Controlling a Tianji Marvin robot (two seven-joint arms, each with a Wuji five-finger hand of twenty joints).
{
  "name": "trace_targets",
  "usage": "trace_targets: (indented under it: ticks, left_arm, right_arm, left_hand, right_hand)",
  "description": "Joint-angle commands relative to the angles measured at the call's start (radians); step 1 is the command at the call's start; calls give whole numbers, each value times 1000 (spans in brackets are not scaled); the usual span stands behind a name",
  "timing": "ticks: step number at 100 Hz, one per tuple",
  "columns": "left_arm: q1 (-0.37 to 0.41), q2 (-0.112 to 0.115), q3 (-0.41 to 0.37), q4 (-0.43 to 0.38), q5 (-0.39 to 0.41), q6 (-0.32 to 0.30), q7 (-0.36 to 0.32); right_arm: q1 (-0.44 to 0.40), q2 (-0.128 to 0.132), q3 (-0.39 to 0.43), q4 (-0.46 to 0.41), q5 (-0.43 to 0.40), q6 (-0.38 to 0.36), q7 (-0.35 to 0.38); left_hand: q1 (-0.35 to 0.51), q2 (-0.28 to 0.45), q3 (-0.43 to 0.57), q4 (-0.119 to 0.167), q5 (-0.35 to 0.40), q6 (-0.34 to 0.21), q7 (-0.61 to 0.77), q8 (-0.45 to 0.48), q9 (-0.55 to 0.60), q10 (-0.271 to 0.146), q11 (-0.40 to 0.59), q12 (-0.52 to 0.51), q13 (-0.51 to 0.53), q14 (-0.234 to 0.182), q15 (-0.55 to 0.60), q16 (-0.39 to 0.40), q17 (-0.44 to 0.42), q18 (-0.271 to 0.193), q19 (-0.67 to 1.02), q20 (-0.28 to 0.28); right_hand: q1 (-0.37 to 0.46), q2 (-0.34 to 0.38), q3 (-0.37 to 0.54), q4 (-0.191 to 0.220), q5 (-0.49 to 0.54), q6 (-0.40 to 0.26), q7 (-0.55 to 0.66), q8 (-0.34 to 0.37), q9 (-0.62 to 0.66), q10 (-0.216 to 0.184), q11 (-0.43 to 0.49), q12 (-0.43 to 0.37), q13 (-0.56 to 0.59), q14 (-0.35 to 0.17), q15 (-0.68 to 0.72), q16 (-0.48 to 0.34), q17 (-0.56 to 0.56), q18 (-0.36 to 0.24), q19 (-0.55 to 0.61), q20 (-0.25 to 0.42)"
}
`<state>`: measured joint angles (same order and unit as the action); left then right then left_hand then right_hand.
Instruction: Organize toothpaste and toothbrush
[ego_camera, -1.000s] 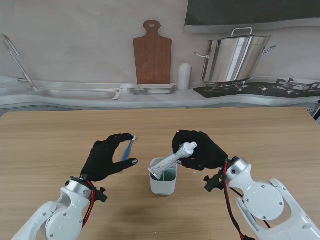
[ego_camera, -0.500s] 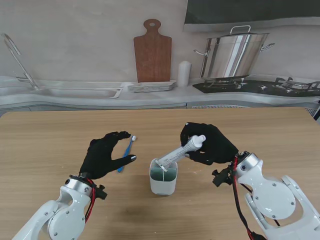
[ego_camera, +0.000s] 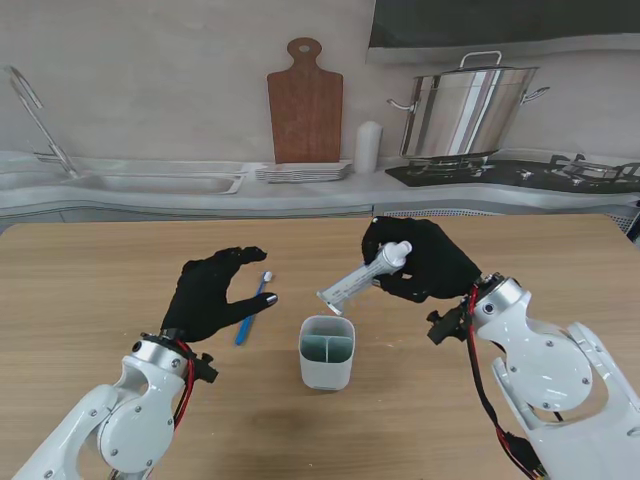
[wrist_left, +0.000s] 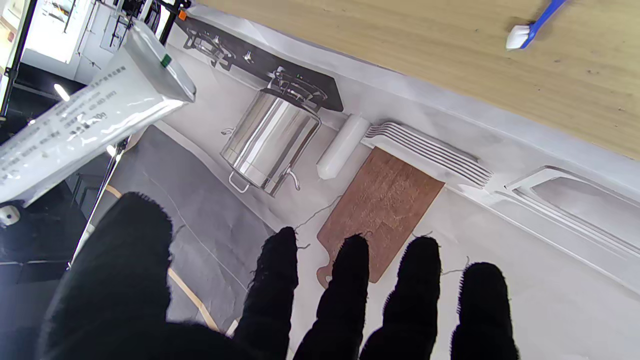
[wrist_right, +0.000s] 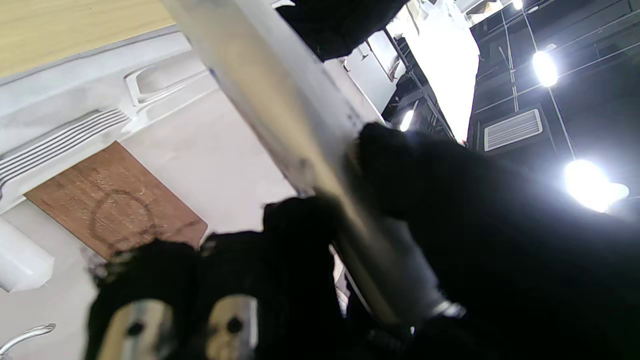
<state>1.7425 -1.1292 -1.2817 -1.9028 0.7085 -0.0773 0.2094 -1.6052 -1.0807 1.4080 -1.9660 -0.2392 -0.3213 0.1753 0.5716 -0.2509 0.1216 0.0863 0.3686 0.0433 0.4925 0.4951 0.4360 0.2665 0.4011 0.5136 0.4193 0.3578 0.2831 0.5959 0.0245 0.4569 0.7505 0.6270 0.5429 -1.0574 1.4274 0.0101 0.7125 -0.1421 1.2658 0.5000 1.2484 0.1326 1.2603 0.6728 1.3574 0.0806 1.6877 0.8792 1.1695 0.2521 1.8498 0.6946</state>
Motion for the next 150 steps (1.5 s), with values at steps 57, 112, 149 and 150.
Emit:
trace_targets:
  ticks: [57,112,149,150]
  left_arm:
    - [-30,3,2,3,-16,11,-52]
    - [-40,5,9,9,-19,11,-66]
    - [-46,7,13,15,-21,7,-73]
    - [-46,7,13,15,-21,7,-74]
  right_arm:
    - [64,2,-58,80,-10,44,54]
    - [81,6,-80,121,-19,58,76]
    - [111,13,-112,153,-23,72,109]
    - [112,13,-113,154,-23,72,110]
  left_hand:
    - [35,14,-8,7,50,-7,-16,-5,60,4,-27,-43,24,9,-18,-32,-1,12,-28,-39]
    - [42,17,-1,3,63,-16,-13,-1,64,3,-30,-44,23,8,-21,-36,-5,15,-32,-47]
    - [43,15,2,2,70,-17,-12,2,67,1,-29,-44,24,8,-21,-36,-2,18,-28,-46]
    - [44,15,2,2,71,-18,-12,2,68,1,-28,-44,26,8,-20,-36,-2,19,-28,-46]
  right_hand:
    - [68,85,143,41,90,-56,132,76,55,19,52,13,-43,-96,-51,-16,2,-48,54,-9]
    - [68,83,143,31,88,-52,130,71,55,20,51,14,-43,-87,-49,-15,2,-42,58,-13]
    - [64,79,143,22,83,-54,129,64,55,21,50,15,-43,-88,-47,-15,3,-45,60,-17]
    - [62,84,143,22,84,-61,127,63,55,21,50,15,-43,-88,-47,-15,3,-45,60,-17]
